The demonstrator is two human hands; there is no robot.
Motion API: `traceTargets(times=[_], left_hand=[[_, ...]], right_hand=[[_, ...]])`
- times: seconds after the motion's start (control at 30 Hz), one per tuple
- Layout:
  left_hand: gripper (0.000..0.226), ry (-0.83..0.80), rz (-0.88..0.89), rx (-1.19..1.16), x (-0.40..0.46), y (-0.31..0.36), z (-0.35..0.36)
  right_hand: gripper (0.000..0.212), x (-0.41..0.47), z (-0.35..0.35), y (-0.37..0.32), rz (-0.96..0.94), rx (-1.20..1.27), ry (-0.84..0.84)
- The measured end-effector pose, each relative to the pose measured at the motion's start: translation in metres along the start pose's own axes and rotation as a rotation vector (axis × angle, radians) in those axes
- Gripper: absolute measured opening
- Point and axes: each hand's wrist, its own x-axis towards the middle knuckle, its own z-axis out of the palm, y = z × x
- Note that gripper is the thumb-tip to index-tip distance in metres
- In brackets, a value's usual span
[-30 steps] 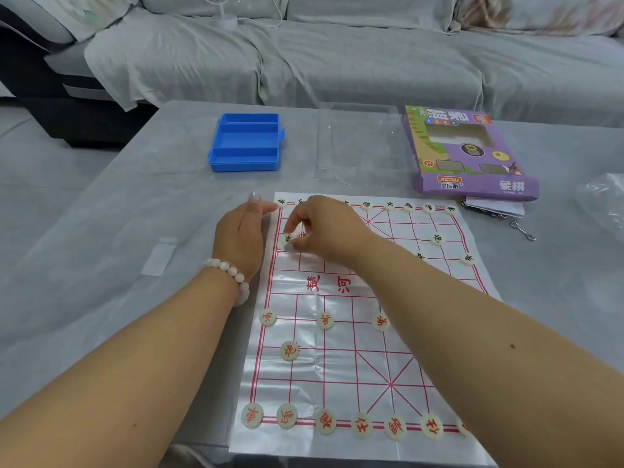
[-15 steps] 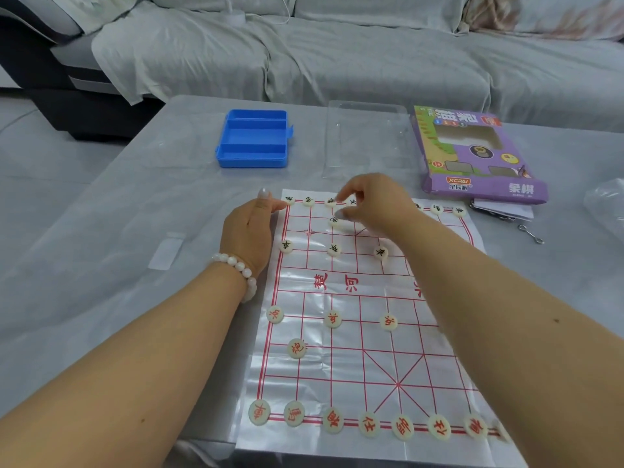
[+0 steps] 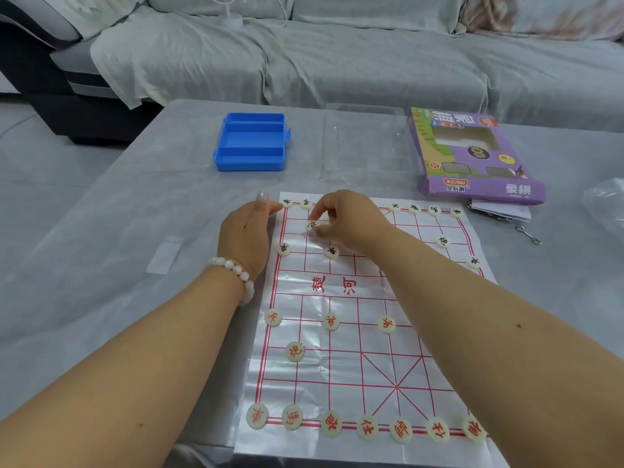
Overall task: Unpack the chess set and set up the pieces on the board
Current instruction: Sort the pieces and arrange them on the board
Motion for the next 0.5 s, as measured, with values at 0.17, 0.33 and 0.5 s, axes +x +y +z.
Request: traceTargets(times=[0.17, 0.33, 0.5], left_hand=[[0.055, 0.007, 0.013, 0.023, 0.0019, -0.001, 0.0], [0.055, 0.011, 0.029, 0.02, 0.0019, -0.0016, 0.0008], [0.055, 0.012, 0.028, 0.032, 0.0018, -0.0017, 0.0014]], right_hand=[[0.026, 0.0002, 0.0072, -0.0113, -0.012, -0.04, -0.095], [0.027, -0.0008, 0.0066, -0.0132, 0.009, -0.034, -0.085], [0.028, -0.002, 0.0081, -0.0134, 0.01, -0.031, -0.079]])
